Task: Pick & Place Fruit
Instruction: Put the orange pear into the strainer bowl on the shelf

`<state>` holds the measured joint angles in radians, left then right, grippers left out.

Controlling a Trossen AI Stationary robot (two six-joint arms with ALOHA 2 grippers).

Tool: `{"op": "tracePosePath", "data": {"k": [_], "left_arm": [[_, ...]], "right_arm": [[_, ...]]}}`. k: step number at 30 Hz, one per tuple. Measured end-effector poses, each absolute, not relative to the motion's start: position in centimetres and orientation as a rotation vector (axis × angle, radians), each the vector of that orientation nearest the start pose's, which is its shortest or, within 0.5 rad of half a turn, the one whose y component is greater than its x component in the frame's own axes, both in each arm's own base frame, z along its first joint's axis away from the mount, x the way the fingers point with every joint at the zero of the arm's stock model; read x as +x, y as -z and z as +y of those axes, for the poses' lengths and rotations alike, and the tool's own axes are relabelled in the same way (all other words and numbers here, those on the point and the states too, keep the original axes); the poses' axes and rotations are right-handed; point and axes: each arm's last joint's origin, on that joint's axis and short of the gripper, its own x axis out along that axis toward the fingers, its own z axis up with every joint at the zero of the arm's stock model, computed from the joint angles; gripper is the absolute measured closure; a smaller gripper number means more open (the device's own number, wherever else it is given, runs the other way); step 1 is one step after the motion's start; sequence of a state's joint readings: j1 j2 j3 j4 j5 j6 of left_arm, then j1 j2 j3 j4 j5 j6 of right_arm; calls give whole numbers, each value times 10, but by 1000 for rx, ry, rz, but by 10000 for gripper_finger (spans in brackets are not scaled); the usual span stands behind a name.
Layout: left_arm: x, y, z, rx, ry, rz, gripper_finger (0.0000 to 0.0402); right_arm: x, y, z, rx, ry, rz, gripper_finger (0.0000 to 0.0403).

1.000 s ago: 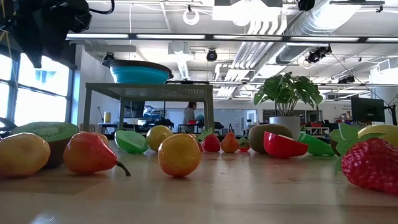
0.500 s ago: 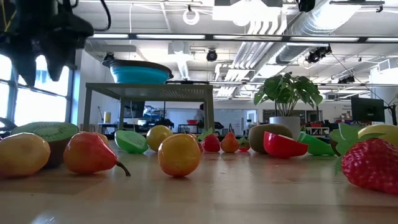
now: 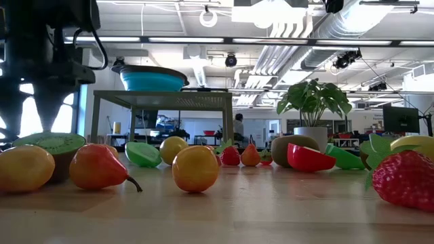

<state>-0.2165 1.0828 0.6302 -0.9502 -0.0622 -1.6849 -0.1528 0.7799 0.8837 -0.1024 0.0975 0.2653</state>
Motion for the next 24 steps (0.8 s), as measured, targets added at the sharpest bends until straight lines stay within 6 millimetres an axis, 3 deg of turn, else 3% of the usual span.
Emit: {"op": "tracePosePath", "data": {"k": [9, 24], "left_arm": [[160, -172, -32, -1263, -1009, 983, 153], [158, -155, -32, -1280, -1111, 997, 154]], "right_arm": [[164, -374, -28, 264, 249, -34, 401], [164, -374, -28, 264, 249, -33, 401]]}}
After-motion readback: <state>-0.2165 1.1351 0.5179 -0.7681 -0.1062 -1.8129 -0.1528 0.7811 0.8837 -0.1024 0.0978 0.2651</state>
